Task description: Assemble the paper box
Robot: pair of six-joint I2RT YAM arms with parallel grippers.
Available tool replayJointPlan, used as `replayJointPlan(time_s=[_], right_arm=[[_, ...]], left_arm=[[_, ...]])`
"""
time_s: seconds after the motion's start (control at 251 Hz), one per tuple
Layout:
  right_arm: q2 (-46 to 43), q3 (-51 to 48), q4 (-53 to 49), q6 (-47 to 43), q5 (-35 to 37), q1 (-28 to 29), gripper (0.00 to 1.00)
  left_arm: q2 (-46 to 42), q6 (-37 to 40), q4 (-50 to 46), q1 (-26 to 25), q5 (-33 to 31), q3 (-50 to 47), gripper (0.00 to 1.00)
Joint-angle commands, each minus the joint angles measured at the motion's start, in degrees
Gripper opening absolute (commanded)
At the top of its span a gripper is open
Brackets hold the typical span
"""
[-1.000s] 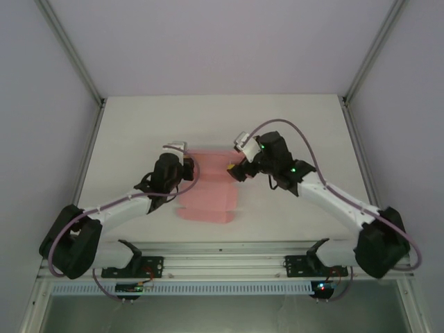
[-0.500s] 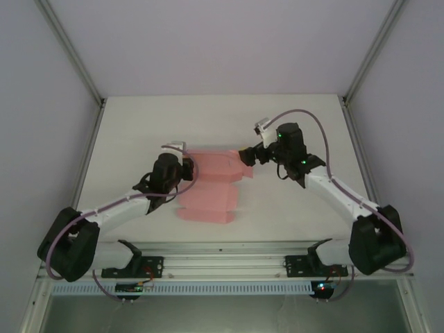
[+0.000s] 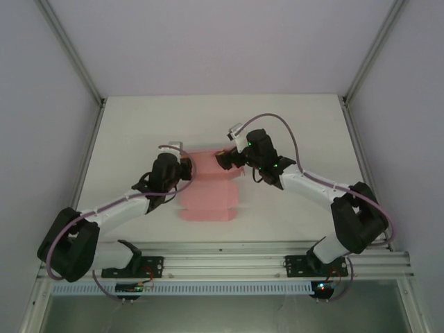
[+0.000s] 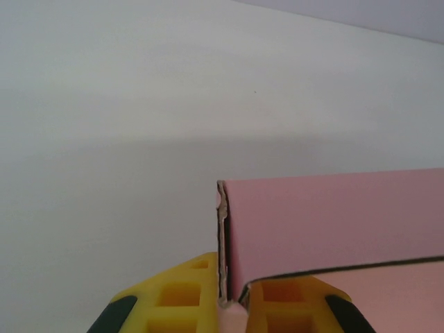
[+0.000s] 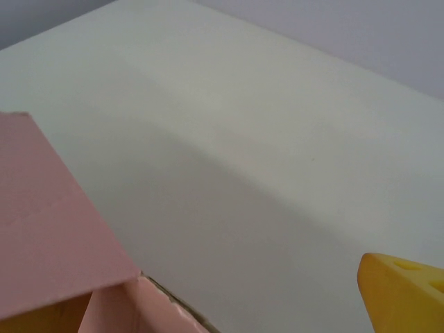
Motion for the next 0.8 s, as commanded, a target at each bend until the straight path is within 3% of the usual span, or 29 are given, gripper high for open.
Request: replayJointPlan(time_s=[0.0, 0.259, 0.383, 0.547, 0.794], right_arm=[[-2.78, -1.61, 5.66, 2.01, 8.26, 1.65, 1.00], [-16.17, -6.05, -17.02, 4.20, 9.56, 1.13, 1.00], [-20.70, -8.60, -25.04, 6.02, 5.51, 0.61, 1.00], [-21.34, -11.53, -24.49, 6.99, 2.46, 0.38, 1.00], [-16.79, -10.19, -15.06, 8.25, 3.59, -1.34, 1.00]], left_arm=[[-2.07, -1.64, 0.65, -0.49, 1.33, 0.99, 0.00], [-4.20, -4.79, -3.68, 1.22, -4.25, 0.13, 0.00], [-5.67, -4.93, -4.50, 2.35, -4.00, -0.32, 0.00], [-6.40, -4.35, -4.80, 2.73, -2.57, -0.32, 0.00], [-6.10, -2.60, -3.44, 2.77, 1.23, -0.75, 0.00]])
